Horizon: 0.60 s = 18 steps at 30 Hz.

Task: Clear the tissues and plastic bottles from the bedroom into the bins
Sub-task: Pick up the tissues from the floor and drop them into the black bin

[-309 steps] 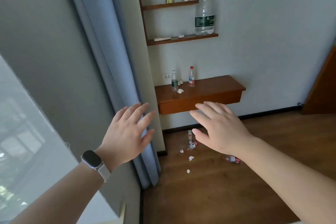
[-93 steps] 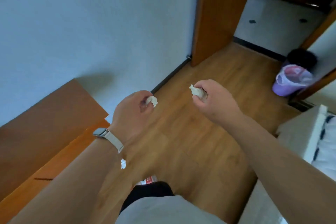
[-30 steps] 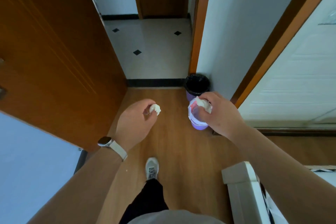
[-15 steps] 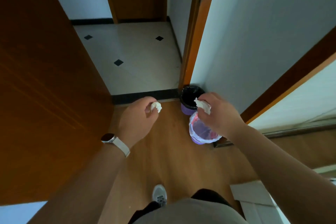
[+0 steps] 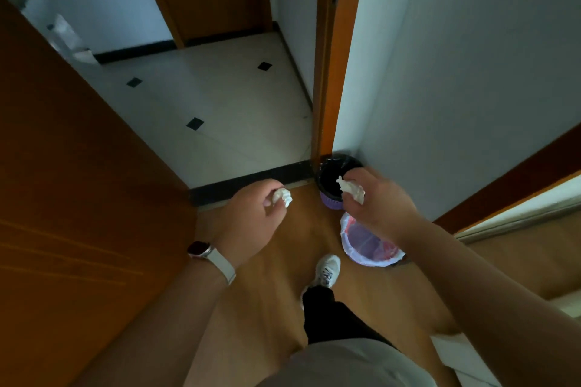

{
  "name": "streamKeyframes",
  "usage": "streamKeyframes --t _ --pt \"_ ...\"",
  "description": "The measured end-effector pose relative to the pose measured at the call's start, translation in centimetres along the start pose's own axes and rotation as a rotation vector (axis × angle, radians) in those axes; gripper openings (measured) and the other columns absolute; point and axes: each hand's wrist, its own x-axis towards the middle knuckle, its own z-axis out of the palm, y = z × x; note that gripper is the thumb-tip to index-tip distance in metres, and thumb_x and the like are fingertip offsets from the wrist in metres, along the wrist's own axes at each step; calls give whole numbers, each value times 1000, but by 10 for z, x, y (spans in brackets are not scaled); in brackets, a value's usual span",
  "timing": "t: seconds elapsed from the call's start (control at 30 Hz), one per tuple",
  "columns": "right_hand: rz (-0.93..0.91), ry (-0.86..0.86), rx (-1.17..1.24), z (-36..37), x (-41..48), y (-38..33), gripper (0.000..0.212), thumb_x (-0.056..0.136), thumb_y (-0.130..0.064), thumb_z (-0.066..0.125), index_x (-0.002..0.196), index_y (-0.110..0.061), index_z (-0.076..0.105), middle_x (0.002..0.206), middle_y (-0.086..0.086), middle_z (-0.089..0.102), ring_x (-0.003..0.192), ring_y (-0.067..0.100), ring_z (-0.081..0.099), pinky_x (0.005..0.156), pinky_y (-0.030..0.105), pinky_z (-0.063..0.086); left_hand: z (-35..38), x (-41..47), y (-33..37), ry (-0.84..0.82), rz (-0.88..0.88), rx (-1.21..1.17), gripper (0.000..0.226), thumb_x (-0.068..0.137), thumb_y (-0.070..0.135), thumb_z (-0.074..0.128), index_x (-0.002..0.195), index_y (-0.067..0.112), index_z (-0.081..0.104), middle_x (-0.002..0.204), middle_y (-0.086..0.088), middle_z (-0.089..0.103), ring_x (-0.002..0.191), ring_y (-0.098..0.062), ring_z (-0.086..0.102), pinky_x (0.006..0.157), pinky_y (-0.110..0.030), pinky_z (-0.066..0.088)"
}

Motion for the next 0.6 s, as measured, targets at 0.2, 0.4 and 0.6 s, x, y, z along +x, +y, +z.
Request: streamKeyframes --t 0.2,0.4,0.6 --pt "38 17 53 -11 99 34 32 91 -26 61 122 -20 59 117 -1 60 99 21 58 78 22 36 15 113 1 -50 74 67 30 91 31 62 119 23 64 101 14 65 90 -2 60 78 -28 55" --pt "125 62 76 -32 166 84 31 88 -27 63 118 -19 62 115 0 61 98 24 60 75 23 37 37 213 25 -110 189 111 27 91 28 63 116 18 66 96 14 64 82 0 58 70 -10 47" --pt "250 127 73 -46 185 124 34 86 -28 63 120 -23 60 117 -1 61 97 26 60 72 24 36 67 268 53 -209 226 111 20 91 25 64 110 20 66 93 13 65 81 -4 57 66 -11 41"
